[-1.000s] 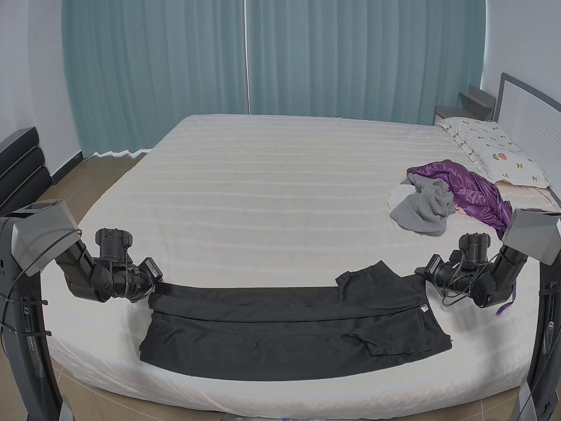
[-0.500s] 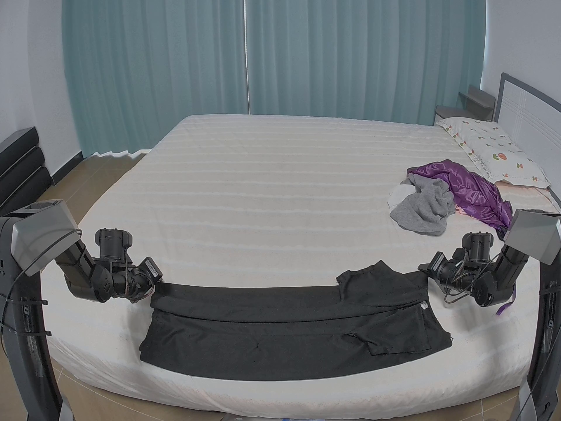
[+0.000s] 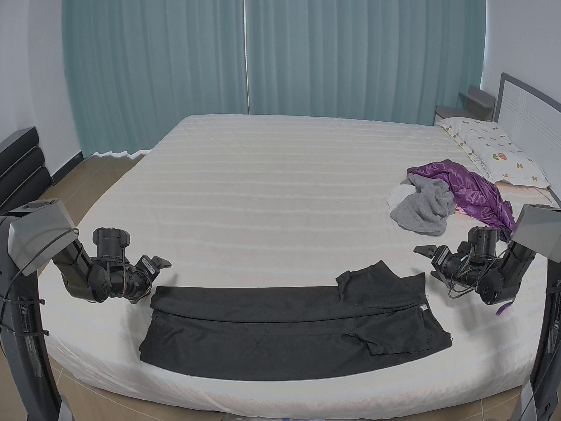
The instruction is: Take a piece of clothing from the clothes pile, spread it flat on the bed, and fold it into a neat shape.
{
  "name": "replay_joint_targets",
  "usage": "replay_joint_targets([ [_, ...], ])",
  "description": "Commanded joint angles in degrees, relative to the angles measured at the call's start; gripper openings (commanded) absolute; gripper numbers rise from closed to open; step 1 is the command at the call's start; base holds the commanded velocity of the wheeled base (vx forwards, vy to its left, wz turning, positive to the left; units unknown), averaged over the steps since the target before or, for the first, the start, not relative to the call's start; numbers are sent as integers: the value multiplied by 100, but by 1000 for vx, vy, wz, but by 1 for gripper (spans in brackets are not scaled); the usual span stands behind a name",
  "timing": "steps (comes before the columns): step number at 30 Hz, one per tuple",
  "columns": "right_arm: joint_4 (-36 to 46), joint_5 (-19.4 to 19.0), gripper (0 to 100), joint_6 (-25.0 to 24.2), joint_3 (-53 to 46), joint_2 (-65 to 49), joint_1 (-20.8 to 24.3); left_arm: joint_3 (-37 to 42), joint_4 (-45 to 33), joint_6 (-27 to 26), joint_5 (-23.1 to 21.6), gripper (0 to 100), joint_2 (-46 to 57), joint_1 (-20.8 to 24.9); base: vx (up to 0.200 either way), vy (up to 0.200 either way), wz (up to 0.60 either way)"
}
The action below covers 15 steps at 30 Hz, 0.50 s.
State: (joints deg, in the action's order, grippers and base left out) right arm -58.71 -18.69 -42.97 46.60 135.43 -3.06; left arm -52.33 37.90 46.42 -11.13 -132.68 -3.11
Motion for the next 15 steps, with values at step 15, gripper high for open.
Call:
replay_joint_targets([
  [15, 773, -170, 100, -18, 68, -1141, 1299, 1103, 218, 614, -425, 100, 797, -120, 0, 0, 0],
])
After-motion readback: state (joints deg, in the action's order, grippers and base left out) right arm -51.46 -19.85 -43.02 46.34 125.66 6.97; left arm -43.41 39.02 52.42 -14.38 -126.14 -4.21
